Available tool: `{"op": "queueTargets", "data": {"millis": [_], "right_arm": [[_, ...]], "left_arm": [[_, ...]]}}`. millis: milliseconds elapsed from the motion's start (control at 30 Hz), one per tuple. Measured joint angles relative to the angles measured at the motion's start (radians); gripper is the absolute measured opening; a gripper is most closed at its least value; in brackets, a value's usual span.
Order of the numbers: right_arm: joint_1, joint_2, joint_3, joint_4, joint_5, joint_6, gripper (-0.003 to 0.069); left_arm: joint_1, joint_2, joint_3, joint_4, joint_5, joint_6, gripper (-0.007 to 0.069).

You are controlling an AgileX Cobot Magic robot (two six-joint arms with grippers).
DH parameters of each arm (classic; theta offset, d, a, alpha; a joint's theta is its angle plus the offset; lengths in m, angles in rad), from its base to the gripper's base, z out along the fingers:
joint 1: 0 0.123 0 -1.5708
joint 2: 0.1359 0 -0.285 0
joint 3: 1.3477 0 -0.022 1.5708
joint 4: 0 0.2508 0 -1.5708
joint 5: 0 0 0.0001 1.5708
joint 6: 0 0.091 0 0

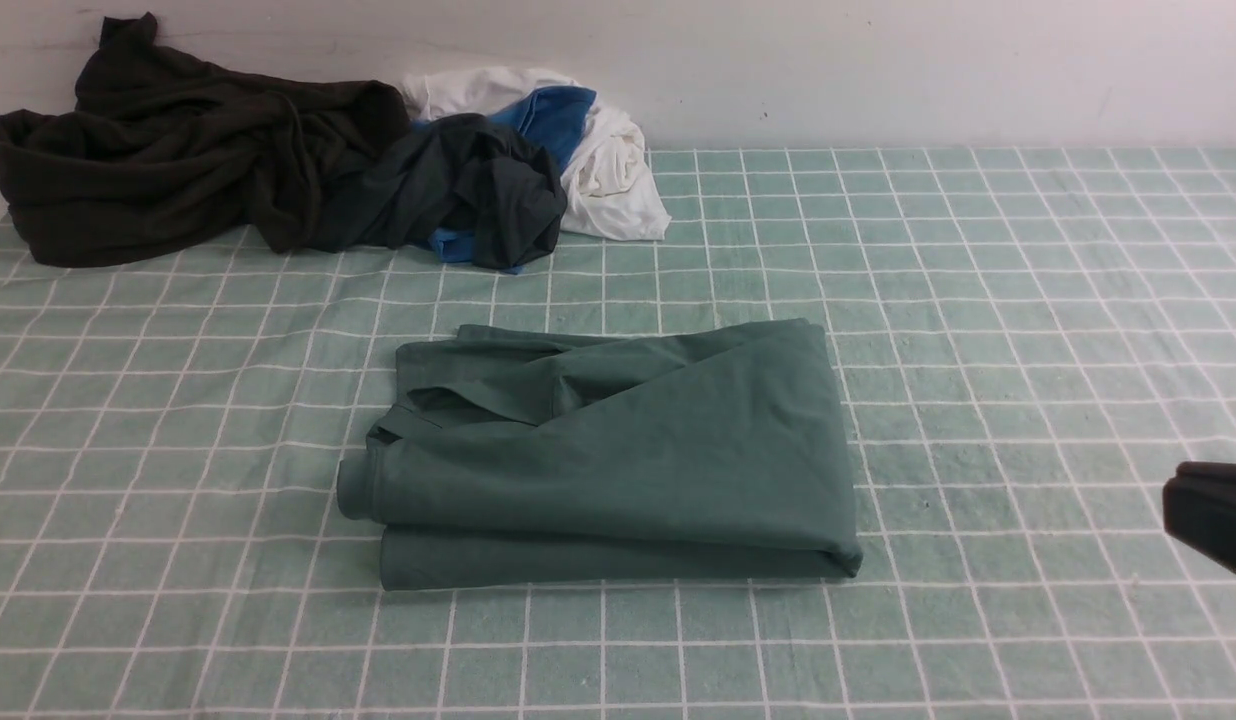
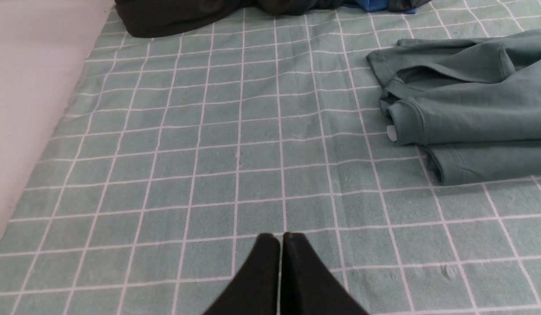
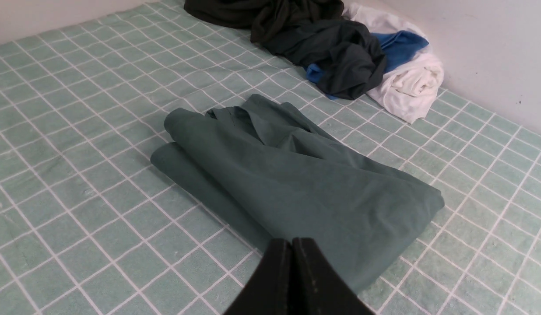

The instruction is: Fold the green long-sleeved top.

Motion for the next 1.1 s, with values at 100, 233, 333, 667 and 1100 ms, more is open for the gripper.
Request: {"op": "queueTargets", "data": {"millis": [100,233,333,667,1100], "right_arm": [[0.0,0.0,0.013,0.005,-0.024,0.001,-0.0014],[-0.007,-0.036,0.131,0.008,-0.213,0.006,-0.0014],[-0.062,-0.108,0.276,0.014,-0.396,0.036,-0.0014],[-0.518,-0.451,0.674,-0.114,-0.484,0.427,-0.0014],[-0.646,-0.566,0.73,-0.186,-0.333,0.468,-0.0014]], "left_arm": [[0.0,0.0,0.0,0.0,0.0,0.0,-0.0003],[0.0,0.0,0.0,0.0,-0.001,0.0,-0.0003],[0.0,0.0,0.0,0.0,-0.001,0.0,-0.0003],[0.0,0.0,0.0,0.0,-0.001,0.0,-0.0003],[0.0,0.0,0.001,0.0,-0.001,0.0,-0.0003]]}}
